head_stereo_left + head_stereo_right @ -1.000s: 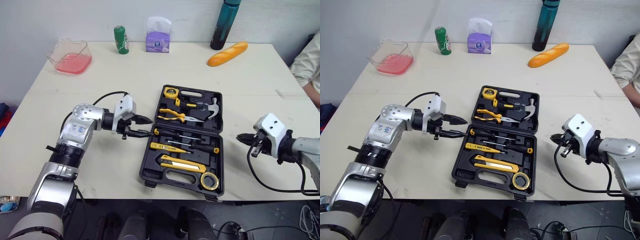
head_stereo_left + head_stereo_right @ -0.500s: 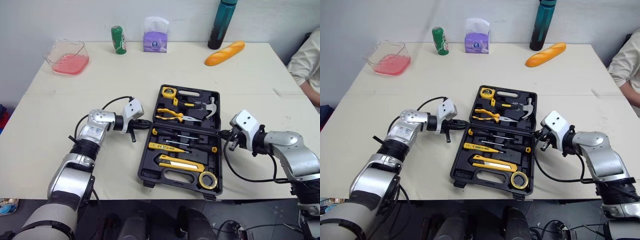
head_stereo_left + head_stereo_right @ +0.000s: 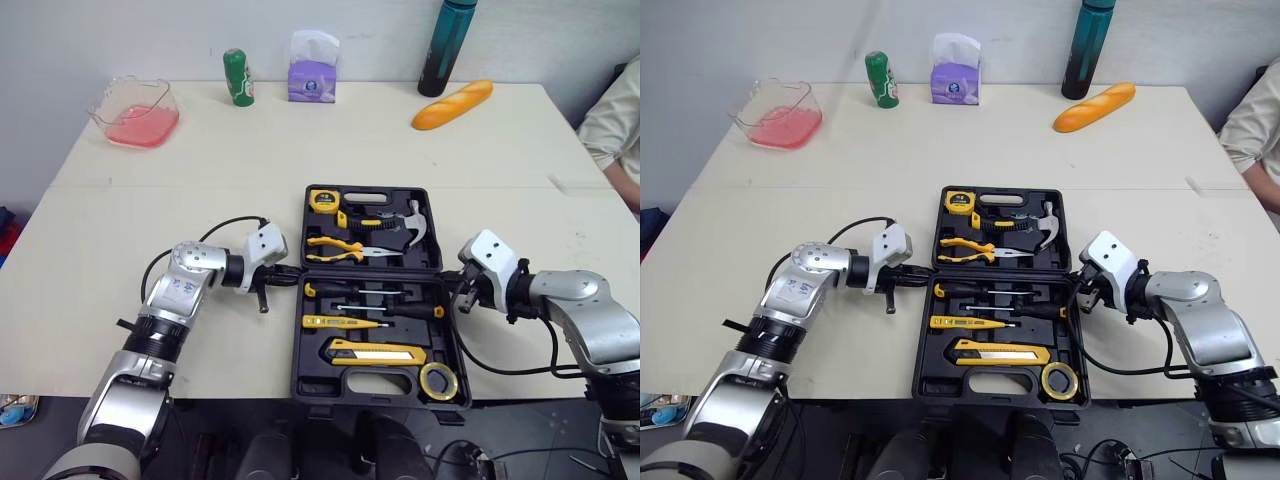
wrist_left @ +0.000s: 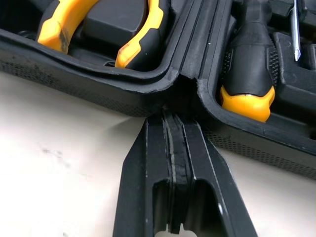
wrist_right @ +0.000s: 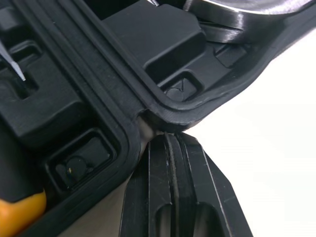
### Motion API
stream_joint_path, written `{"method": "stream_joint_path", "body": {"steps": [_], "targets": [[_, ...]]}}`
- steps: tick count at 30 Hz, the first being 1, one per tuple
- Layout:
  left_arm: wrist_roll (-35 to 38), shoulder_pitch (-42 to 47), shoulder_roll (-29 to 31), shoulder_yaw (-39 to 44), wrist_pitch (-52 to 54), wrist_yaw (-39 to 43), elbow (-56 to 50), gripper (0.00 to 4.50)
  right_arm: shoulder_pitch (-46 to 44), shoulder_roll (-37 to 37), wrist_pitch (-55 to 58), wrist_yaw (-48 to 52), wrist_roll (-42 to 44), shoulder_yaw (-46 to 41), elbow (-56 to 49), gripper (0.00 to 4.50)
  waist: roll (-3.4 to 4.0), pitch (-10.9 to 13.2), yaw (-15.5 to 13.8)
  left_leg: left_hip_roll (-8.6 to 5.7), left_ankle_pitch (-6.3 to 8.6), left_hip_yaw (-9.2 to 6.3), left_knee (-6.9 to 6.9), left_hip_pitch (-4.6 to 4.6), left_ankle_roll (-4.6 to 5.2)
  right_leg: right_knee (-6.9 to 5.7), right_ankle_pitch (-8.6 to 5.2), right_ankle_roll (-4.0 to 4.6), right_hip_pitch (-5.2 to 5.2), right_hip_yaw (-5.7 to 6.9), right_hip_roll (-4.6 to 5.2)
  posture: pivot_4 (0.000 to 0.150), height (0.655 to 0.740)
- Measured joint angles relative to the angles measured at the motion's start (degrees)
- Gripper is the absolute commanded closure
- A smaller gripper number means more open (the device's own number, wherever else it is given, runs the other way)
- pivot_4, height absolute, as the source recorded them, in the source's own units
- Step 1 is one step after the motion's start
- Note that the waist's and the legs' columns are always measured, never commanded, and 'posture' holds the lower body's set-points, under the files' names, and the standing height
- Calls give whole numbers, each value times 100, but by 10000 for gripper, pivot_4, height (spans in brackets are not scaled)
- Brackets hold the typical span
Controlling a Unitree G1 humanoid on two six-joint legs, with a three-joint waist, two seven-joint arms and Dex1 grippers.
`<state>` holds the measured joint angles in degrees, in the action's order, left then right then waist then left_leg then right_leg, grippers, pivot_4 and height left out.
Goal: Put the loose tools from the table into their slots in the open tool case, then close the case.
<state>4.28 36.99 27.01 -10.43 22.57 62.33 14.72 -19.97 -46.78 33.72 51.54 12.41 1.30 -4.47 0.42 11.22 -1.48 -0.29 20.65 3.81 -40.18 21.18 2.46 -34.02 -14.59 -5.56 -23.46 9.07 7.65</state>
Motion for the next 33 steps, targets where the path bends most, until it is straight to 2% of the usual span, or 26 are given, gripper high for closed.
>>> {"method": "stream_joint_path", "body": {"steps": [7, 10, 11, 14, 18, 21, 28, 33], "targets": [[4, -7, 5, 30, 232, -188, -96, 44397, 20, -179, -189, 69, -163, 45, -9, 45000, 0, 0, -26, -4, -2, -1, -2, 0, 3, -1, 1, -2, 1, 0, 4, 1500, 7327], [120, 32, 166, 69, 498, -174, -108, 35697, 89, -447, -225, 178, -113, -87, -93, 45000, 0, 0, -10, -3, -2, -1, 0, 1, 2, -1, 1, -2, -1, 0, 2, 1500, 7327], [185, 40, 292, 140, 649, -171, -121, 31252, 144, -513, -140, 266, 17, -233, -188, 45000, 0, 0, -3, 0, -3, -2, 2, 0, 0, 0, 1, -1, -1, 1, 0, 1500, 7327], [502, 138, 607, 574, 1648, -249, -365, 17449, 298, -751, 353, 482, 465, -670, -629, 35129, 0, 0, 20, 5, -3, -1, 5, 0, -3, 1, 1, -1, -3, 0, -6, 1500, 7327], [1039, 528, 611, 845, 3116, -507, -859, 33, 142, -767, 1164, 377, 911, -907, -831, 15804, -1, 0, -16, -2, -5, -8, -2, 1, 0, -2, 2, -2, 2, -4, 4, 1500, 7327], [1160, 952, 503, 933, 3958, -925, -923, 0, -366, -442, 2117, -30, 1358, -1176, -852, 265, -1, 0, -12, -2, -5, -9, -3, 1, 0, -3, 2, -3, 2, -8, 3, 1500, 7327], [1162, 1385, -155, 1024, 4785, -1969, -220, 0, -1423, 533, 3878, -1230, 1621, -1179, -492, 265, -2, 0, 17, -2, -6, 1, 4, 4, -3, -5, 2, -2, -8, -6, -3, 1500, 7327], [1160, 1428, -296, 906, 4799, -2231, -8, 0, -1872, 785, 4290, -1868, 1459, -1076, 10, 265, -1, -1, 17, -3, -7, 5, 7, 8, -4, -6, 2, -2, -15, -9, -3, 1500, 7327]]}}
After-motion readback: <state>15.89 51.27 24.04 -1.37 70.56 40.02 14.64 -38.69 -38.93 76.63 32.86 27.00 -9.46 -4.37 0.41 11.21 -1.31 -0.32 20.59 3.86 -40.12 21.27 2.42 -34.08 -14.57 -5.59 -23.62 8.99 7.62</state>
